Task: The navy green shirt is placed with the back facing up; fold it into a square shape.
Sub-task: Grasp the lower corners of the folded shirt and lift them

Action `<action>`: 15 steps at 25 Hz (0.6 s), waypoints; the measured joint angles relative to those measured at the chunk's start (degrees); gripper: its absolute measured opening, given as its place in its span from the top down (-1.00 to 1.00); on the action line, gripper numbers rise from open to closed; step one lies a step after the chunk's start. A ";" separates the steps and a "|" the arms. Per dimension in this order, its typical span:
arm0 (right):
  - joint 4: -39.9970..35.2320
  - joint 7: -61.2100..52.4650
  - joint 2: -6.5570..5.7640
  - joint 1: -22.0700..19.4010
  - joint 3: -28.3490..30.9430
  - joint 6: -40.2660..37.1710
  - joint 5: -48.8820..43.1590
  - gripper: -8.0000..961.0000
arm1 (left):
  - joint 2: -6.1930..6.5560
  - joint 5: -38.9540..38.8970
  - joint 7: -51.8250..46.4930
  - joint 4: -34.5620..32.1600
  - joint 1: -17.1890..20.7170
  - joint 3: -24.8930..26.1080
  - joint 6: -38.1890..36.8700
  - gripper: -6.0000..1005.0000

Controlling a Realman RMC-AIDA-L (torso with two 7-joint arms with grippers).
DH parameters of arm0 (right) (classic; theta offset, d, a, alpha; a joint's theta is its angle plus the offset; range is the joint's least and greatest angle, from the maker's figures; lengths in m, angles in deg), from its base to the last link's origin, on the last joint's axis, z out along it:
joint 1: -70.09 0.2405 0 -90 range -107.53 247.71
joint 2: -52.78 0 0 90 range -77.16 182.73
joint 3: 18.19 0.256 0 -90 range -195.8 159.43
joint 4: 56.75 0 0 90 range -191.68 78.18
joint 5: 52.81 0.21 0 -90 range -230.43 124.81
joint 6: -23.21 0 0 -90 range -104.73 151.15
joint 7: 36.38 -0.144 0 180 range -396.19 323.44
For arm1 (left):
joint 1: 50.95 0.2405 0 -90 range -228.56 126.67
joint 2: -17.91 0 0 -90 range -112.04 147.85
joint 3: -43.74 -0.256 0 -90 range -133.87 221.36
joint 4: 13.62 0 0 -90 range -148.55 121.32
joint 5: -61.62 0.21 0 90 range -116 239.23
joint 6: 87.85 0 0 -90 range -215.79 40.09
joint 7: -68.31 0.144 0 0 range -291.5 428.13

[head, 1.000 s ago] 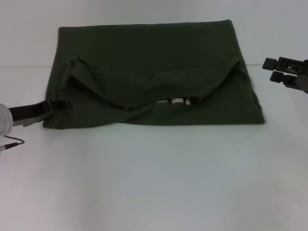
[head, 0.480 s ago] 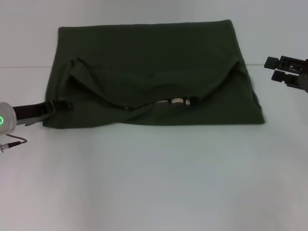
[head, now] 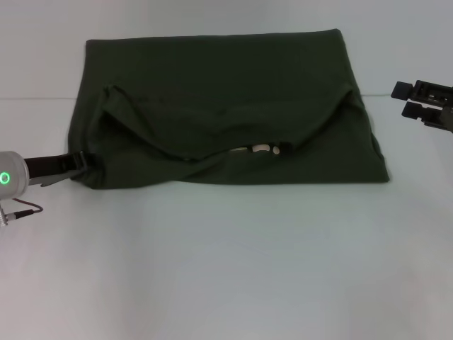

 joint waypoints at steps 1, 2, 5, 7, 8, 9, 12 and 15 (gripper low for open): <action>0.00 0.00 -0.06 0.05 0.01 -0.02 0.00 -0.51 | 0.00 0.00 -0.03 -0.04 0.04 0.00 0.00 0.42; 0.00 -0.01 -0.14 0.15 -0.01 -0.12 -0.05 -0.51 | 0.01 0.00 -0.06 -0.18 0.11 -0.02 -0.05 0.50; 0.00 -0.10 -0.63 0.44 -0.49 -0.72 -0.30 -0.51 | 0.05 0.00 -0.09 -0.68 0.28 -0.02 -0.50 0.69; -0.13 -0.25 -1.06 0.68 -1.35 -1.45 -0.48 -0.51 | 0.26 0.00 -0.10 -0.95 0.34 -0.01 -1.13 0.75; -0.25 -0.40 -1.27 0.81 -1.81 -1.71 -0.57 -0.51 | 0.47 0.00 -0.10 -1.09 0.39 0.10 -1.61 0.78; -0.38 -0.68 -1.60 0.99 -2.33 -1.97 -0.75 -0.51 | 0.72 0.00 -0.11 -1.16 0.40 0.29 -2.39 0.81; -0.48 -2.52 -2.79 1.98 -3.15 -2.12 -3.39 -0.51 | 1.79 -0.33 -0.12 -1.38 0.38 1.45 -5.51 0.90; -0.56 -5.06 -4.22 3.79 -3.19 -1.76 -9.19 -0.51 | 3.05 -0.60 -0.57 -1.47 0.00 4.85 -9.64 0.99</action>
